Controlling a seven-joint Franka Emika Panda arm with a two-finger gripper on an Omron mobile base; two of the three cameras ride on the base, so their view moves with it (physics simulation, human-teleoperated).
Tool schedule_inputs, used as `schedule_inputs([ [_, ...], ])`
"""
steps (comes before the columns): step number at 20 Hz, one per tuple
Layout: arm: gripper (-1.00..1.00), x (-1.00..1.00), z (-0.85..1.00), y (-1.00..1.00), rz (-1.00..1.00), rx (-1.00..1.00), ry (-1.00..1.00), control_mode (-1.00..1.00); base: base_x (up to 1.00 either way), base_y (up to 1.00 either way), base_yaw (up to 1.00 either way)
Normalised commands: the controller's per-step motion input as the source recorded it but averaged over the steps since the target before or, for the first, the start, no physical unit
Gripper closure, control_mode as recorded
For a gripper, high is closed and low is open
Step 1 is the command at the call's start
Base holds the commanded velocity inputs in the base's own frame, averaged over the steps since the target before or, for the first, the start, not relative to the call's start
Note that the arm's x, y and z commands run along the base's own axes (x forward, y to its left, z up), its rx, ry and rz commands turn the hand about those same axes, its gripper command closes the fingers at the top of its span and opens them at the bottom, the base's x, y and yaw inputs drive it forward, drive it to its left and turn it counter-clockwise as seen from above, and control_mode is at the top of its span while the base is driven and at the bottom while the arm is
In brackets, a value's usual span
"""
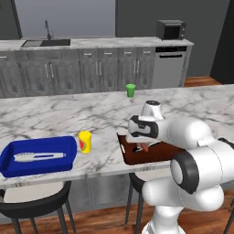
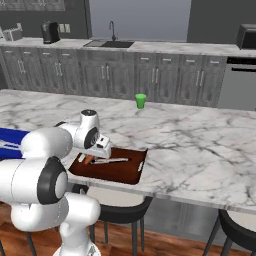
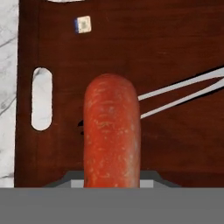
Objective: Gather the cucumber and carrot from the fridge and place them on a tray on the dining counter. Then gather the fishs from the fridge and place them on the other tray.
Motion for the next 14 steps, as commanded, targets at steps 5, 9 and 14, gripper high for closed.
schedule_inputs([
  [5,1.0,0.03,-0.23,0.01,0.0,0.0,0.0,-1.0,0.0,0.0,0.0],
  [9,1.0,0.07,-0.19,0.01,0.0,0.0,0.0,-1.0,0.0,0.0,0.0],
  [14,1.0,0.15,-0.21,0.07,0.0,-0.01,0.0,-1.0,0.0,0.0,0.0],
])
